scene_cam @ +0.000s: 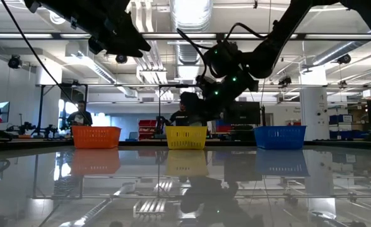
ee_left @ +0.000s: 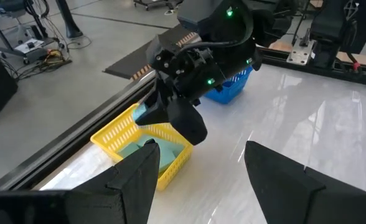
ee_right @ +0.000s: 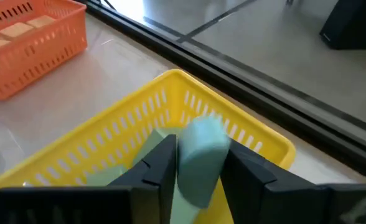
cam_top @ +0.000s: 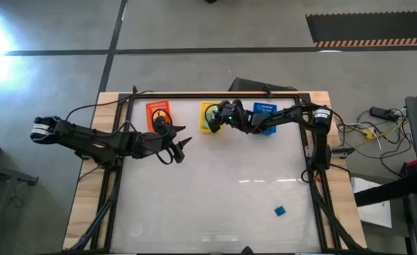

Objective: Sort & place blocks by color
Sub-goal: Put the light blue block into the yellow bin, then put the blue block into the blue bin

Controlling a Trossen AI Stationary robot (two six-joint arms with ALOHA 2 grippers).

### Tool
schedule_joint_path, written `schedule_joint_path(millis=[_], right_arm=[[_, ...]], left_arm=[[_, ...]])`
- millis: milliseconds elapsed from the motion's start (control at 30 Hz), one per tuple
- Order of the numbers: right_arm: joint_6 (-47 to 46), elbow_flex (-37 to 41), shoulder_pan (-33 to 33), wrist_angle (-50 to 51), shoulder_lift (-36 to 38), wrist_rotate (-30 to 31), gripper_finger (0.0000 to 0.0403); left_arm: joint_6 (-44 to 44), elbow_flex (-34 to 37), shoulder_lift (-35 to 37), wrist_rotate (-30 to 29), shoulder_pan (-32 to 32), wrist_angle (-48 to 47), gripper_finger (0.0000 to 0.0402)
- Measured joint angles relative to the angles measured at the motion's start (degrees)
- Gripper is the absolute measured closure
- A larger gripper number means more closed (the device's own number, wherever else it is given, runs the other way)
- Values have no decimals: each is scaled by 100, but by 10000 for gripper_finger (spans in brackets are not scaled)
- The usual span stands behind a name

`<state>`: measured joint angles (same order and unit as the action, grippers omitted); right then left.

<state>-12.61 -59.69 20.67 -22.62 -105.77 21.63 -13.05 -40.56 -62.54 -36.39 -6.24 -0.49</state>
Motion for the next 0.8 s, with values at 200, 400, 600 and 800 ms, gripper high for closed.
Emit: schedule_joint_path(millis=[200,400,600,800], right_arm=[[73,-9,0,-4,116,0,269],[26,-10,-107,258,400,-264,261],[44,-10,-575,1036,1279,-319,272],[81,-3,-1350,1900,2467,-322,293]], left_arm=[[-10,2,-4,1,-25,0,182],[-21,4,-4,-1,-74,0,182],[-12,9,-7,1,-131,-2,182],[-15,9,-7,1,-131,0,182]])
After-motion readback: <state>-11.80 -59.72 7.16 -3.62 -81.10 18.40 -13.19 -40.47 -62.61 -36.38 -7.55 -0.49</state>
